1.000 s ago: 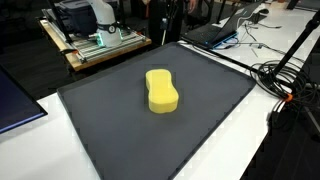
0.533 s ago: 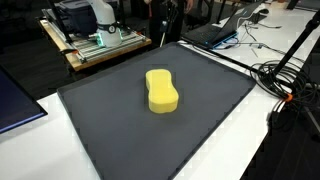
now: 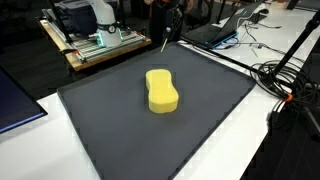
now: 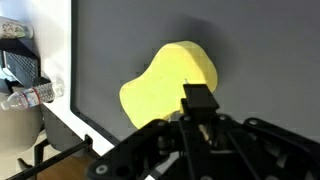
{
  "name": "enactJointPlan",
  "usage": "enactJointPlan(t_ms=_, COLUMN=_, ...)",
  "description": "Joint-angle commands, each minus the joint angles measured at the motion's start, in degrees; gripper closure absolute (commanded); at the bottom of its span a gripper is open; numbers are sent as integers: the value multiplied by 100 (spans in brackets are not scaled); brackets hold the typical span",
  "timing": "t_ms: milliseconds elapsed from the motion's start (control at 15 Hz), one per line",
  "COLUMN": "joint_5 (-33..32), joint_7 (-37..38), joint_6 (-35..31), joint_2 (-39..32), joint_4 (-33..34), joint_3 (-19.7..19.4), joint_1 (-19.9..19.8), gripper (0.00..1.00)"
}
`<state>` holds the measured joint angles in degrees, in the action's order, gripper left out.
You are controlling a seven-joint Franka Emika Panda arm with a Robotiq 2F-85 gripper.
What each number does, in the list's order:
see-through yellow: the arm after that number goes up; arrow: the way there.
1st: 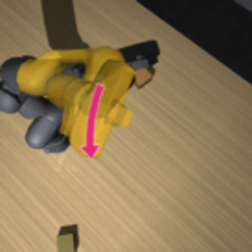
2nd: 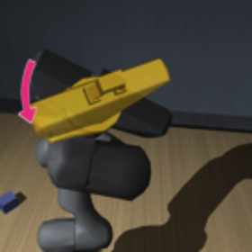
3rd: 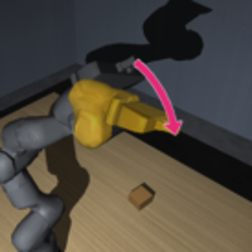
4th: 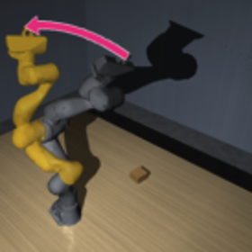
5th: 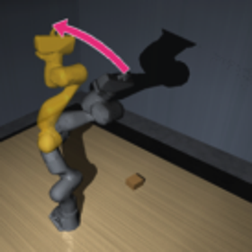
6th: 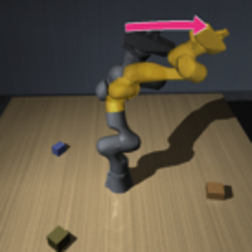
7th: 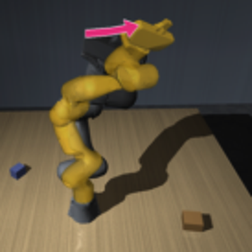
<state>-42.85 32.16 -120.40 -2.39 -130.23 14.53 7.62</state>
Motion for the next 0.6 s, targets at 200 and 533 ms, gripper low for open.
enactJointPlan(t_ms=200, joint_5=-413, joint_7=456, joint_6=630, joint_2=-1017, joint_4=826, joint_3=-231, joint_1=434, gripper=97)
enactJointPlan(t_ms=533, joint_5=-145, joint_7=353, joint_6=1131, joint_2=-1708, joint_4=1677, joint_3=-411, joint_1=615, gripper=97)
